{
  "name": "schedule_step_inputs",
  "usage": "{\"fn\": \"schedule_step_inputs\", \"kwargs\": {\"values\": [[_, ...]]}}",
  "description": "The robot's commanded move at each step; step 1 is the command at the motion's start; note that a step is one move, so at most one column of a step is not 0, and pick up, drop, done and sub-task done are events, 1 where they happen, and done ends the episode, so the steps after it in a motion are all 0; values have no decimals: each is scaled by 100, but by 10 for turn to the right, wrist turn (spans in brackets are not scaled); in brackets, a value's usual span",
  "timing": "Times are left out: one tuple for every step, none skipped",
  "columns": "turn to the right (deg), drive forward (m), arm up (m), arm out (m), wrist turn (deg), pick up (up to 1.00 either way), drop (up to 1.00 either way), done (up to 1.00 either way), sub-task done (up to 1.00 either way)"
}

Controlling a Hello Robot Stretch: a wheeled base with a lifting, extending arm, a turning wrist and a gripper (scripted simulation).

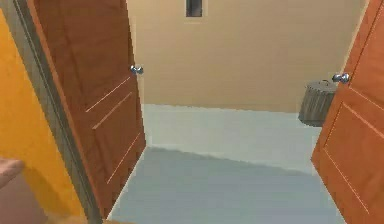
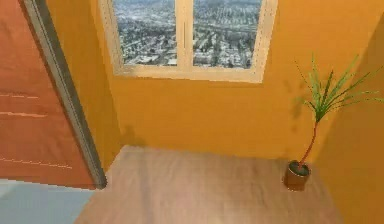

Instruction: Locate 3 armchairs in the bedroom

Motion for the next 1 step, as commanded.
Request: {"fn": "schedule_step_inputs", "kwargs": {"values": [[0,100,0,0,0,0,0,0,0]]}}
